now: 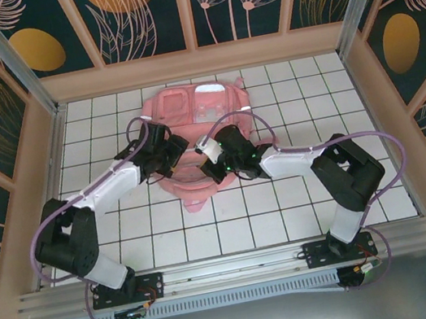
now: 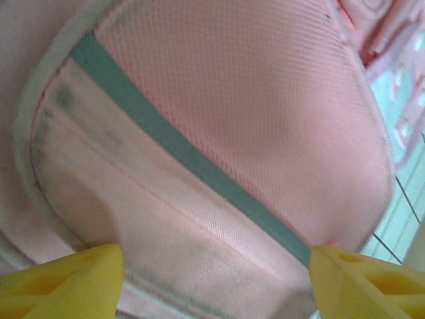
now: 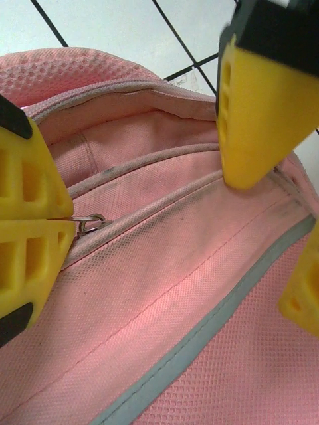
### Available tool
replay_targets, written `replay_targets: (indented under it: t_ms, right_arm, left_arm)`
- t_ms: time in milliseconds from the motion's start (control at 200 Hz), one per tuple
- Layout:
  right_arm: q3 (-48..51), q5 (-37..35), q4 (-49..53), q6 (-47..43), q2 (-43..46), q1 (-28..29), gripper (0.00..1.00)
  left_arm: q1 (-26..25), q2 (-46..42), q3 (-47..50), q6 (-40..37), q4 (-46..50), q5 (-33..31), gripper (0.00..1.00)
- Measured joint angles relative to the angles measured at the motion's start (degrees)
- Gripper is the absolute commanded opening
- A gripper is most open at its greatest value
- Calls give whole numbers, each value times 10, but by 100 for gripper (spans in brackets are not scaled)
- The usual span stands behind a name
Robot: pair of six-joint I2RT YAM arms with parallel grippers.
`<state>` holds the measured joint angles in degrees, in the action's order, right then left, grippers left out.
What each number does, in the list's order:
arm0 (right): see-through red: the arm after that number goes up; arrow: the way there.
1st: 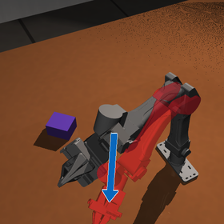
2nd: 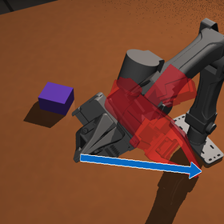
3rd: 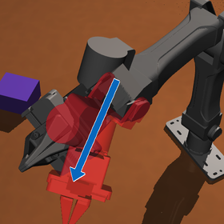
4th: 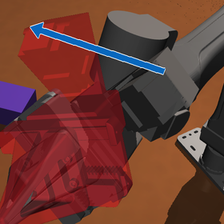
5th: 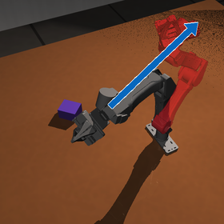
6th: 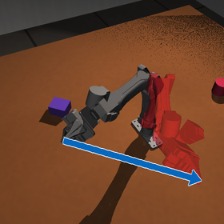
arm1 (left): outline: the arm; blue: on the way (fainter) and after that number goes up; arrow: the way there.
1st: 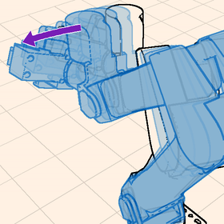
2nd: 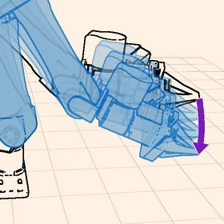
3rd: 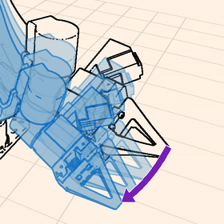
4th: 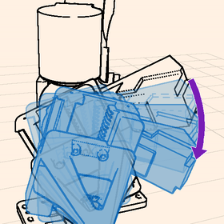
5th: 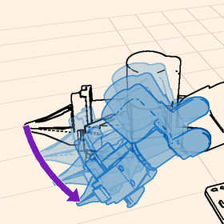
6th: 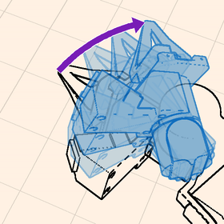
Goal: Pack books, pencil case, and school supplies into a backpack
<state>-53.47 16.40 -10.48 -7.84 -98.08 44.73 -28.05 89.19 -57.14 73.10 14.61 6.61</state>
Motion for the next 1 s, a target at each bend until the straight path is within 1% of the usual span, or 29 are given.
replay_targets:
  t_ms: [85,205,250,310,410,430,450,475,480,576,661,726,801,881,996]
  right_arm:
    - [0,1,0,-3,0,0,0]
    - [0,5,-1,-7,0,0,0]
    - [0,6,-1,-7,0,0,0]
    - [0,6,-1,-9,0,0,0]
    - [0,-6,-1,-8,0,3,0]
    - [0,-16,0,-7,0,5,0]
    - [0,-25,0,-6,0,8,0]
    - [0,-43,0,0,0,12,0]
    - [0,-45,0,0,0,12,0]
    - [5,-105,4,23,0,21,0]
    - [20,-145,4,42,6,18,0]
    - [37,-169,8,60,20,8,0]
    - [53,-209,20,89,39,-20,0]
    - [57,-209,10,117,54,-54,0]
    - [68,-208,3,131,80,-69,0]
  left_arm:
    - [-7,-16,28,20,-11,11,72]
    - [-10,-7,46,37,-11,18,71]
    - [-10,-3,47,44,-14,18,68]
    - [-10,-2,47,53,-18,14,60]
    - [-10,1,46,64,-27,-6,36]
    - [-10,3,45,70,-29,-13,29]
    - [-10,6,45,64,-29,-16,18]
    - [-10,9,44,65,-31,-23,1]
    - [-10,10,44,65,-31,-23,0]
    - [-8,10,48,62,-48,-42,0]
    - [1,1,66,45,-85,-37,0]
    - [21,-6,79,25,-105,-21,0]
    - [48,-11,83,-13,-106,-10,0]
    - [63,-12,80,-58,-105,14,0]
    - [64,-3,51,-151,-89,53,0]
